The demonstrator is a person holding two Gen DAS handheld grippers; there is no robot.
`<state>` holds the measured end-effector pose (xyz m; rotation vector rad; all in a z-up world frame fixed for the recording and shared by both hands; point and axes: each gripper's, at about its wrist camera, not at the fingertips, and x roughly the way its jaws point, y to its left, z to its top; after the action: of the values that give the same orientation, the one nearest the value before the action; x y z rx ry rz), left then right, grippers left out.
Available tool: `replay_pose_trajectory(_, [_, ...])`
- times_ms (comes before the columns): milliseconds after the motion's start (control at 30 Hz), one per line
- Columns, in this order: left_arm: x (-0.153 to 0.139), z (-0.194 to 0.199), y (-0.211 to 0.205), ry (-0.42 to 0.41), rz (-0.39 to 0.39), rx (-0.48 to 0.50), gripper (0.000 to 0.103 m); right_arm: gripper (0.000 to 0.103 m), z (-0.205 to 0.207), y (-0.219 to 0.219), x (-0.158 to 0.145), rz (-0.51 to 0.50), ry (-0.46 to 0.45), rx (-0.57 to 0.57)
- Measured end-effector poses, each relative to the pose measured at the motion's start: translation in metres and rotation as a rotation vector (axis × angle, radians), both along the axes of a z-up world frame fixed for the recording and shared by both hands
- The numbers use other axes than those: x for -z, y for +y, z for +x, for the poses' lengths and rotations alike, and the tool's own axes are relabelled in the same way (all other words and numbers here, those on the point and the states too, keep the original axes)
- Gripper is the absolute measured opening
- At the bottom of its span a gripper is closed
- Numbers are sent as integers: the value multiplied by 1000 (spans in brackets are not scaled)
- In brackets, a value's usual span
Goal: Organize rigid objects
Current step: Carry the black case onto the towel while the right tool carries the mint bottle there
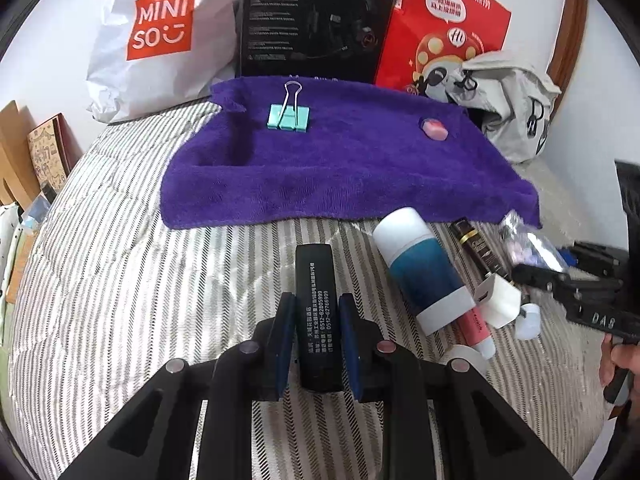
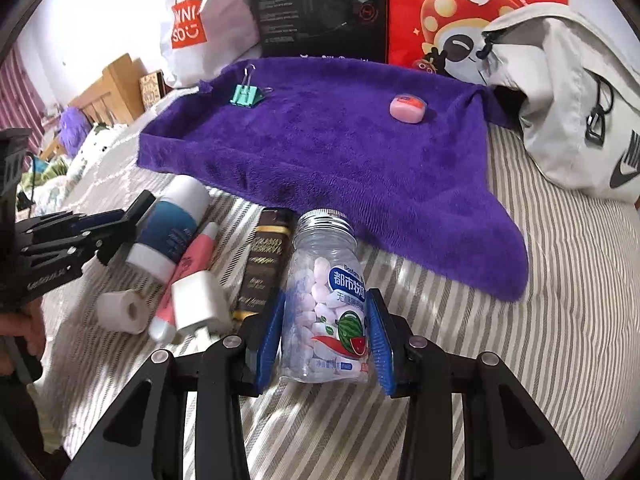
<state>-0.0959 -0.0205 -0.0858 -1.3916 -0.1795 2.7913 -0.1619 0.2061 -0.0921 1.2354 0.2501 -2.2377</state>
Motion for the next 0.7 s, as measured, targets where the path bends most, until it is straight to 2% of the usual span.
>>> replay_pose_trajectory(267, [-12,6,-4,19,49,7,21,41,17,13,-10,-43,-13,17])
replay_pose_trajectory(700, [-36,-6,5,36,20,35,21,41,16,30,-16,-90,-49,46])
